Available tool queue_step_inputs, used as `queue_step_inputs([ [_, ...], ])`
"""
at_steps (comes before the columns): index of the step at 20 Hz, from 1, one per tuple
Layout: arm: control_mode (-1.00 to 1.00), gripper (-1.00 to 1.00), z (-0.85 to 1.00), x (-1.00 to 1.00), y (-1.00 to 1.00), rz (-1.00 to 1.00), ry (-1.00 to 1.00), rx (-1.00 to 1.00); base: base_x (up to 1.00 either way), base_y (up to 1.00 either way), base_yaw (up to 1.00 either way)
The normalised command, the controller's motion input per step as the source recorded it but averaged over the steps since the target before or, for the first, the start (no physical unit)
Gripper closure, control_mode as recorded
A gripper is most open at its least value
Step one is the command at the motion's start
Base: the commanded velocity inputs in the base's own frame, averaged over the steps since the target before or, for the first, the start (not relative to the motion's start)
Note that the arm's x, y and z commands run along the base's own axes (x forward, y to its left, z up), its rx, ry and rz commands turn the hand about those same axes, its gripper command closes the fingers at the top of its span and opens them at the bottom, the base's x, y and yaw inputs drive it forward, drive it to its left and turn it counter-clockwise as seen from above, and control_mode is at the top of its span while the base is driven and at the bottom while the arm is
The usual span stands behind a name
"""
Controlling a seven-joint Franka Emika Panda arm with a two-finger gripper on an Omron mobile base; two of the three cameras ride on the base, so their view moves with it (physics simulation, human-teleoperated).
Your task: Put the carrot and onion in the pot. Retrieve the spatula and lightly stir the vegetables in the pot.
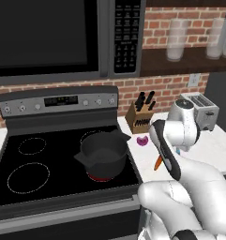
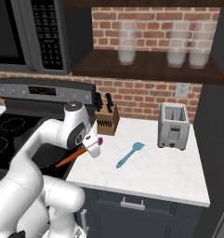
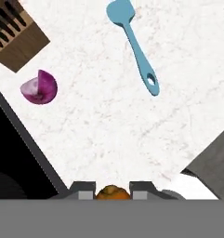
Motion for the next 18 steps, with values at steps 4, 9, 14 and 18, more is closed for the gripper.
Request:
queue_step_inputs([
  [4, -1.00, 1.00, 1.00, -0.73, 0.00, 0.00, -0.01, -0.02, 0.00, 0.00, 0.00],
  [9, -1.00, 1.00, 1.00, -0.25, 0.02, 0.00, -0.04, -0.09, 0.00, 0.00, 0.00],
  [14, -1.00, 1.00, 1.00, 0.00, 0.27, 0.00, -0.10, -0.13, 0.00, 0.00, 0.00],
  [18, -1.00, 1.00, 0.95, 0.00, 0.64, 0.00, -0.03, -0.02, 0.00, 0.00, 0.00],
])
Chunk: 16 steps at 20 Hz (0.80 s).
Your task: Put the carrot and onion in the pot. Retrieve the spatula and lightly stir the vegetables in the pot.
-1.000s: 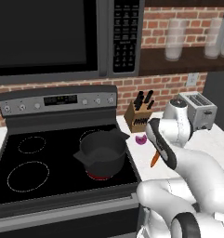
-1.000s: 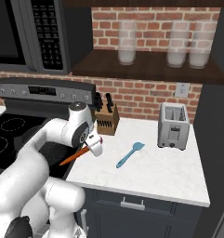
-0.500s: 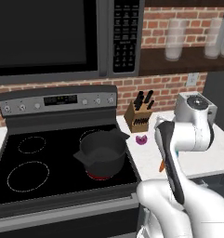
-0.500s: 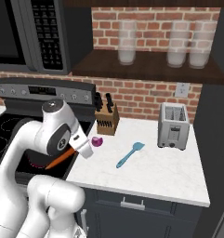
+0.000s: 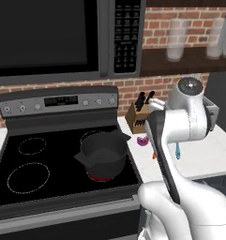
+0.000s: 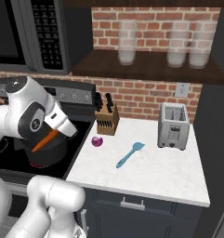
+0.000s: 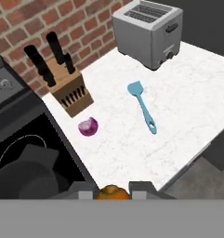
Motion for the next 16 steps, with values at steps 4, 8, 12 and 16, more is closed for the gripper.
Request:
queue_step_inputs([
  [4, -1.00, 1.00, 0.42, 0.00, 0.63, 0.00, -0.03, 0.00, 0.00, 0.00, 0.00],
  [8, -1.00, 1.00, -0.22, 0.13, 0.58, 0.00, -0.07, 0.00, 0.00, 0.00, 0.00],
  [12, -1.00, 1.00, -0.81, 0.16, 0.33, 0.00, -0.18, -0.02, 0.00, 0.00, 0.00],
  [16, -1.00, 1.00, -0.42, 0.28, 0.23, -0.04, -0.27, -0.09, 0.00, 0.00, 0.00],
])
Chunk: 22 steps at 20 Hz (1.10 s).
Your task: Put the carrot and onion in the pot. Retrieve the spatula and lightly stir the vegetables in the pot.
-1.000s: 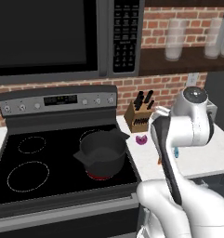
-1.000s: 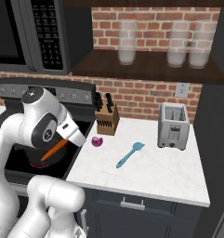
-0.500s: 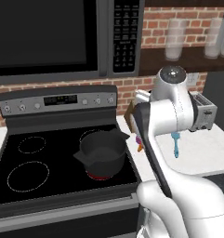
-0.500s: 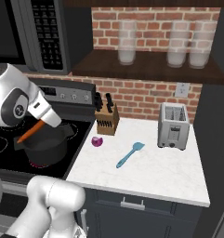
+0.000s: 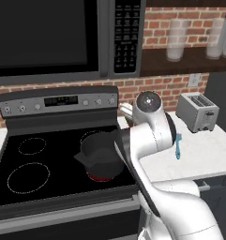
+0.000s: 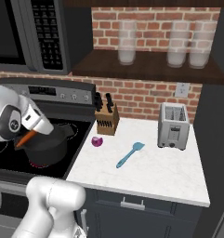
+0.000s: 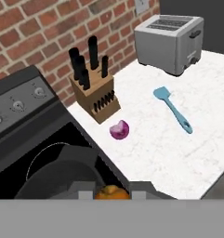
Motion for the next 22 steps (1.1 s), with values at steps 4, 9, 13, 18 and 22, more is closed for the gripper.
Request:
queue_step_inputs([
  [4, -1.00, 1.00, 0.00, 0.59, 0.13, -0.05, -0.08, -0.01, 0.00, 0.00, 0.00],
  [9, -1.00, 1.00, 0.01, 0.58, 0.00, -0.03, 0.00, 0.06, 0.00, 0.00, 0.00],
  [13, -1.00, 1.00, -0.28, 0.81, 0.14, 0.00, 0.03, 0.01, 0.00, 0.00, 0.00],
  [18, -1.00, 1.00, -0.37, 0.69, 0.10, 0.00, 0.03, 0.00, 0.00, 0.00, 0.00],
  [22, -1.00, 1.00, -0.58, 0.41, 0.23, 0.00, 0.00, 0.00, 0.00, 0.00, 0.00],
])
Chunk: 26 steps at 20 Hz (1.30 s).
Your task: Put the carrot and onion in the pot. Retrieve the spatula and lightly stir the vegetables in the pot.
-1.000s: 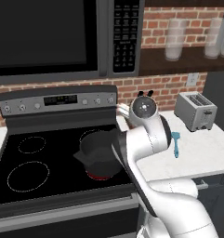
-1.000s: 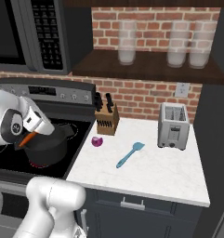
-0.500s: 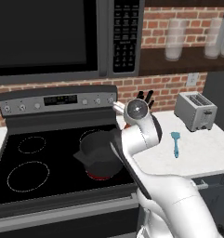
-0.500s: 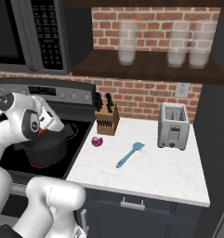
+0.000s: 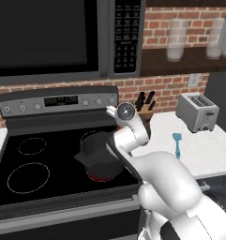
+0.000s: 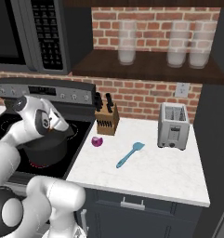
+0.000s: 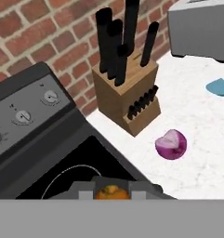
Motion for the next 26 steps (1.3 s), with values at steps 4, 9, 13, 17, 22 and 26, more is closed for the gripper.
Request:
queue_step_inputs([
  [4, -1.00, 1.00, -0.57, 0.29, 0.41, 0.00, 0.00, -0.04, 0.00, 0.00, 0.00],
  [9, -1.00, 1.00, -0.45, 0.25, 0.24, 0.00, 0.00, -0.06, 0.00, 0.00, 0.00],
  [13, -1.00, 1.00, -0.19, 0.28, 0.00, -0.01, -0.02, -0.08, 0.00, 0.00, 0.00],
  [17, -1.00, 1.00, -0.07, 0.20, 0.00, -0.03, -0.05, -0.11, 0.00, 0.00, 0.00],
  [22, -1.00, 1.00, -0.39, 0.22, 0.12, -0.02, 0.00, -0.05, 0.00, 0.00, 0.00],
  [26, -1.00, 1.00, -0.13, 0.29, 0.04, -0.04, 0.00, 0.00, 0.00, 0.00, 0.00],
])
